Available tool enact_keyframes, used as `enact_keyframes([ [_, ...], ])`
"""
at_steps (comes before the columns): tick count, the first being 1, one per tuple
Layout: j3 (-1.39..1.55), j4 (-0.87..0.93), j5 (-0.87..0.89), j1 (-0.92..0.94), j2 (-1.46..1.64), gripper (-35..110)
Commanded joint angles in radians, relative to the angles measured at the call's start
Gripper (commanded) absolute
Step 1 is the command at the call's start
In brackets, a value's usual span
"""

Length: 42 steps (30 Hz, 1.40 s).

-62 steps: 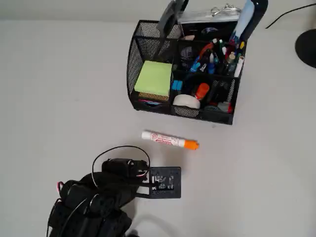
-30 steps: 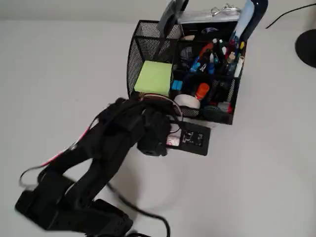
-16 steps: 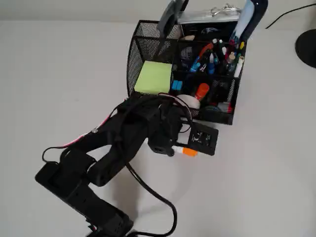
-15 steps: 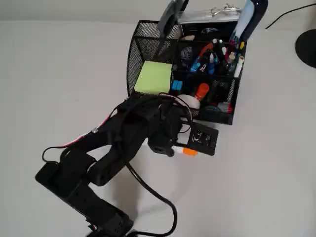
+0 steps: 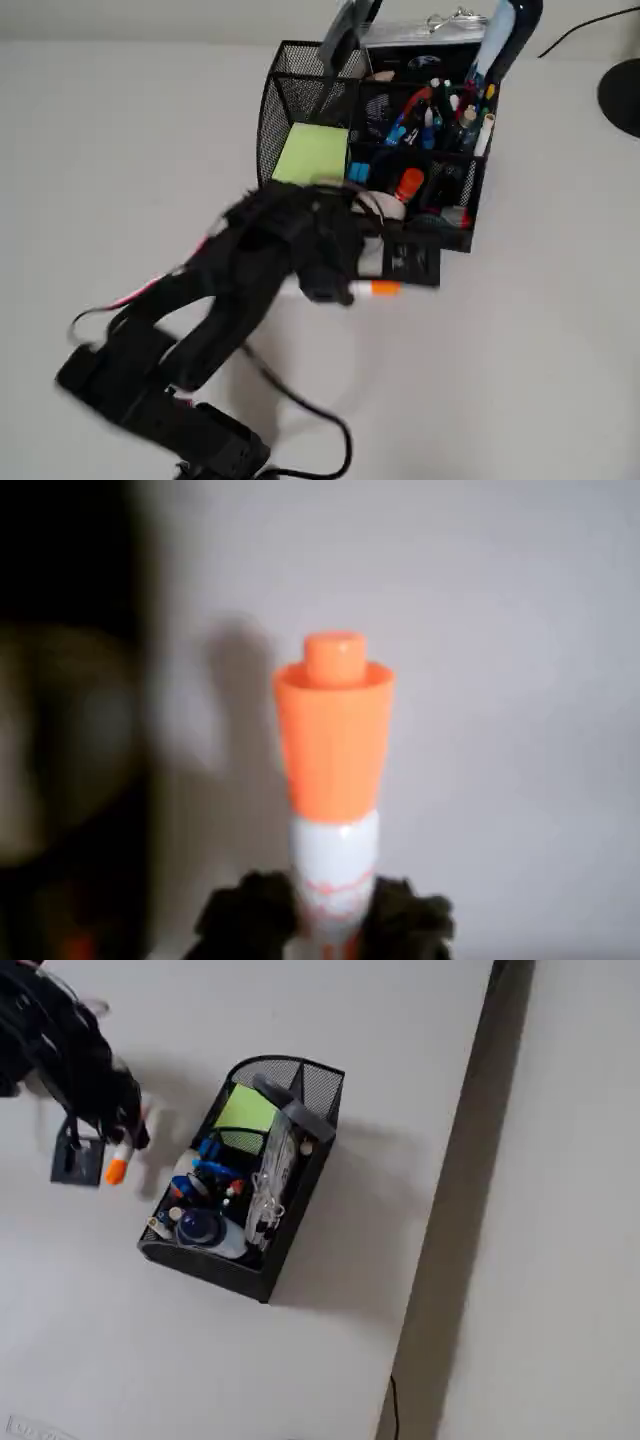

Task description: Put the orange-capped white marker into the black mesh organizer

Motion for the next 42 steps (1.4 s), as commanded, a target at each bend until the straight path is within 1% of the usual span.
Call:
enact_keyframes([
  [1, -0.074, -0.078, -0.221, -0.026, 0.380, 0],
  [4, -0.074, -0.241, -0.339, -0.020, 0.469, 0],
  [9, -0.041, -0.604, -0.526, 0.017, 0.476, 0],
  [16, 0.270, -1.364, -0.861, 0.005, 0.390, 0],
  [17, 0.290, -1.437, -0.873, 0.000, 0.357, 0],
  [20, 0.291, -1.568, -0.890, -0.008, 0.256, 0],
  [25, 0.279, -1.875, -0.943, -0.014, 0.011, 0],
  [32, 0.282, -2.031, -0.969, -0.041, -0.169, 0],
  [38, 0.322, -2.123, -0.969, -0.043, -0.247, 1],
  [42, 0.364, -2.128, -0.968, -0.040, -0.249, 26],
])
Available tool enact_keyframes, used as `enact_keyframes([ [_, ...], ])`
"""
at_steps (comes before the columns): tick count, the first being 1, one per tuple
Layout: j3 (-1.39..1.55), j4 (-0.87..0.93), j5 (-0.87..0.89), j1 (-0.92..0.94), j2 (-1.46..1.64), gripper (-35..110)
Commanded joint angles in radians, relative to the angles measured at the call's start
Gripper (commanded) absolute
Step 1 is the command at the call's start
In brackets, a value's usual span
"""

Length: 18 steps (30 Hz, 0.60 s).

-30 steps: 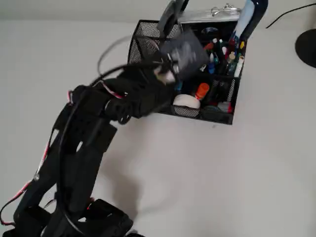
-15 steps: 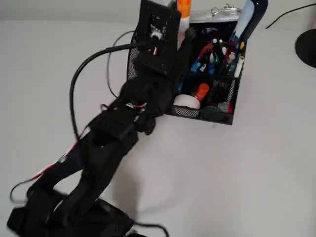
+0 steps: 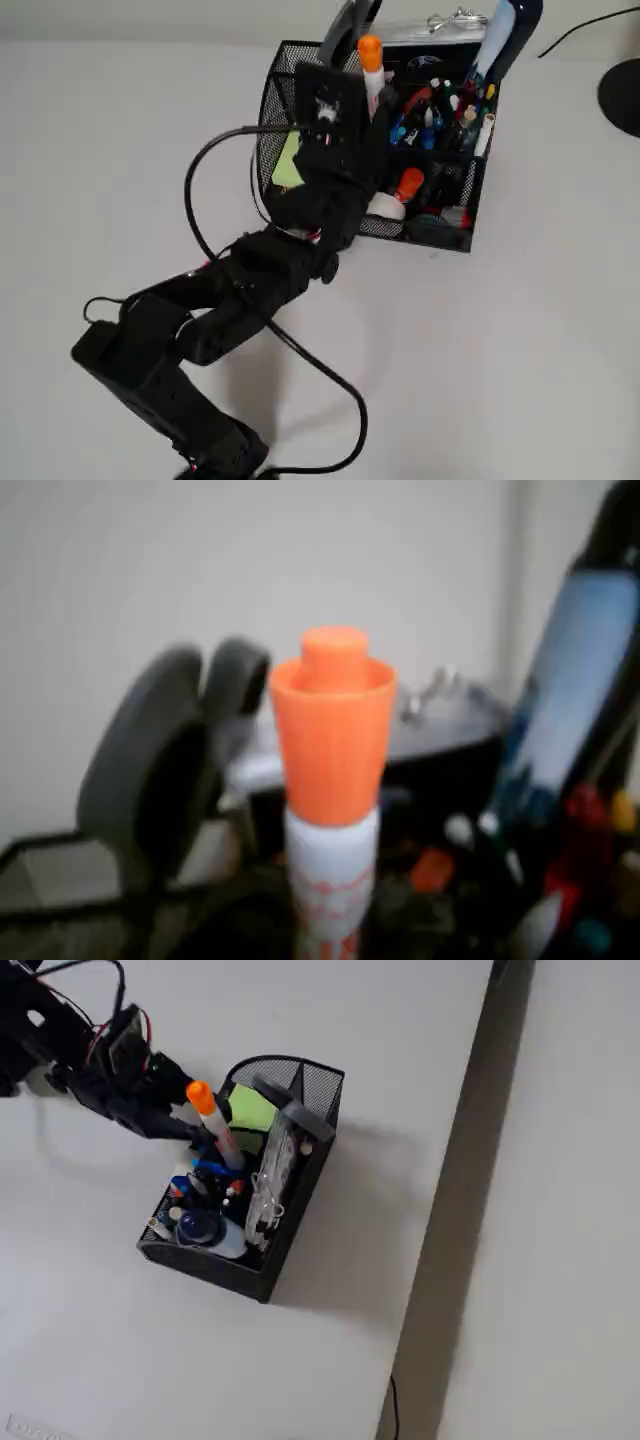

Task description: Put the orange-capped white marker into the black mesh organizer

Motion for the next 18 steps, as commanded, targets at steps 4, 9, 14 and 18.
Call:
enact_keyframes([
  [4, 0.028, -0.067, -0.077, 0.020, -0.029, 40],
  [9, 0.069, -0.109, -0.123, 0.052, -0.037, 45],
  [14, 0.081, 0.012, -0.103, 0.086, 0.121, 45],
  [18, 0.074, 0.288, -0.015, 0.107, 0.371, 44],
])
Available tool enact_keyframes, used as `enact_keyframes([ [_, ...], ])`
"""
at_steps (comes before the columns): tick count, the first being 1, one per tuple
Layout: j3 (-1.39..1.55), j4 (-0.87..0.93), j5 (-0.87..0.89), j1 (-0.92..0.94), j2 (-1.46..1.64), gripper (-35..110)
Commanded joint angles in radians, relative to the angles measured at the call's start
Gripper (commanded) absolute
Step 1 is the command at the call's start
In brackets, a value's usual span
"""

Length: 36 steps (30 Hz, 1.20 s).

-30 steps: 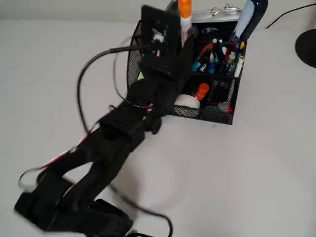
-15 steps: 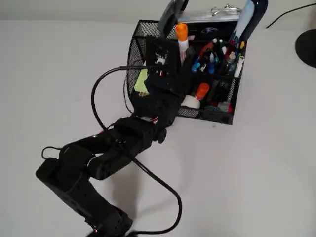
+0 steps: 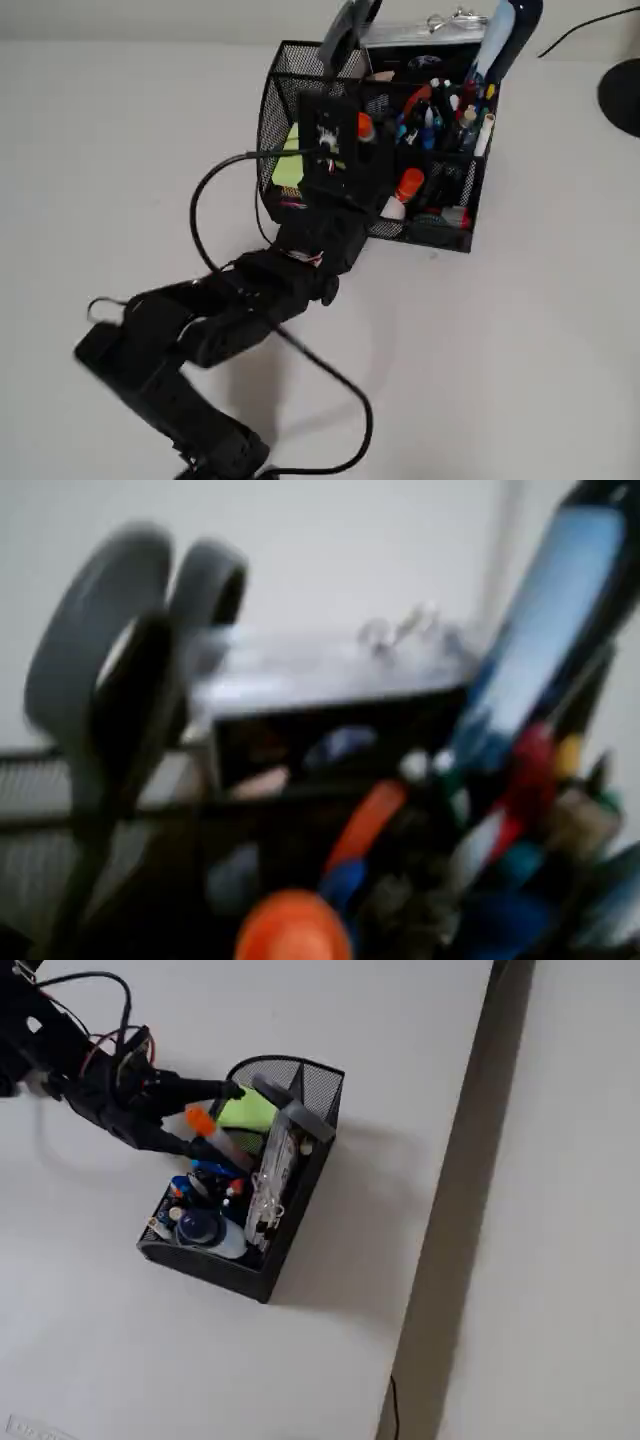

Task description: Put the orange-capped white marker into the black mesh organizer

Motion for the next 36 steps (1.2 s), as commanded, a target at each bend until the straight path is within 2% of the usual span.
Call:
enact_keyframes([
  [1, -0.014, 0.270, 0.081, 0.046, 0.330, 44],
  [4, -0.014, 0.474, 0.150, 0.054, 0.522, 43],
  [9, -0.020, 0.933, 0.400, 0.055, 0.916, 34],
  [12, -0.049, 1.210, 0.621, 0.071, 1.094, 20],
  [15, -0.137, 1.562, 0.943, 0.098, 1.193, 6],
  [17, -0.146, 1.764, 1.132, 0.112, 1.262, 2],
  [20, -0.066, 1.985, 1.276, 0.089, 1.368, 0],
  [26, 0.307, 2.146, 1.295, -0.032, 1.729, 0],
  [36, 0.594, 2.095, 1.299, -0.026, 1.727, 0],
])
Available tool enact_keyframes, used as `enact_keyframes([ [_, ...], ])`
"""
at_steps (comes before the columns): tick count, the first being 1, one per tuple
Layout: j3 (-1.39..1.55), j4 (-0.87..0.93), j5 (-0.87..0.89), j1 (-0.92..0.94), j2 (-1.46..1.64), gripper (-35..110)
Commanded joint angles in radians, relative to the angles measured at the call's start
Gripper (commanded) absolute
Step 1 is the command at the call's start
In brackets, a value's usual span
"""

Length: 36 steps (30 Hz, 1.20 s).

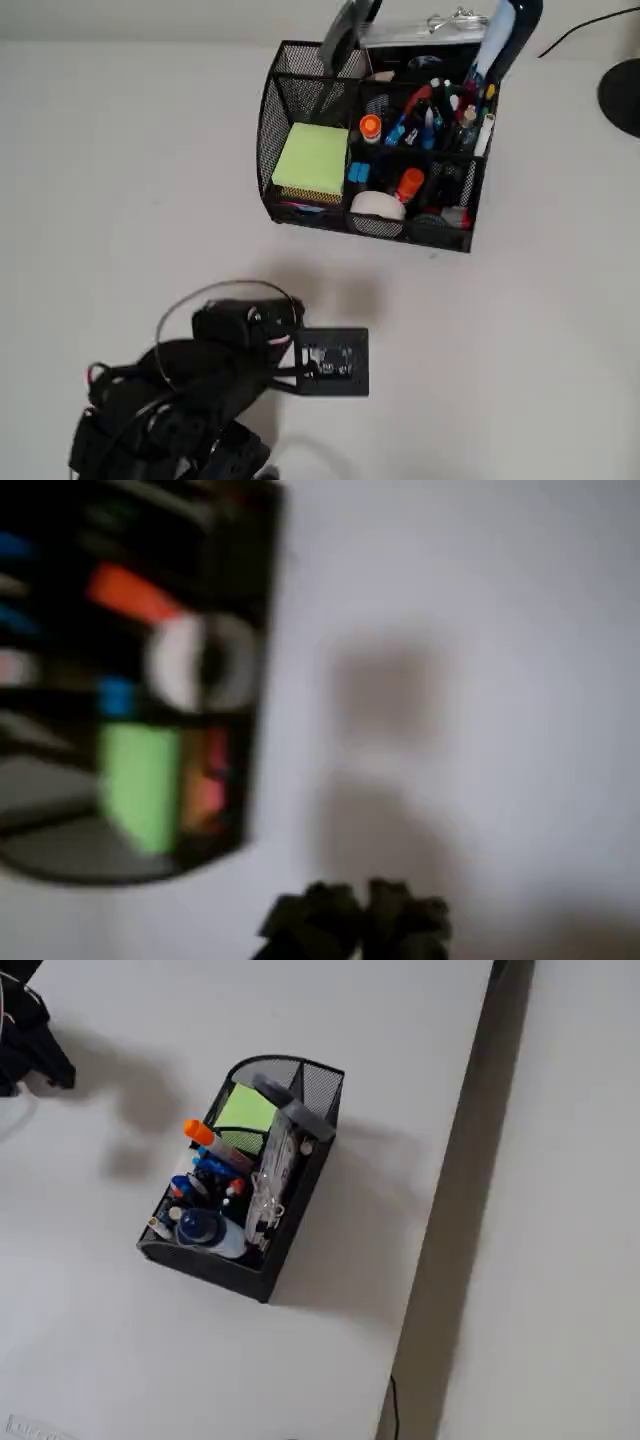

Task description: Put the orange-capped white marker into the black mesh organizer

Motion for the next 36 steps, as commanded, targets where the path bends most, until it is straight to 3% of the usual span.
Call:
enact_keyframes([
  [1, 0.087, -0.021, 0.017, -0.003, 0.020, 0],
  [36, 0.153, -0.034, 0.028, 0.018, 0.020, 1],
])
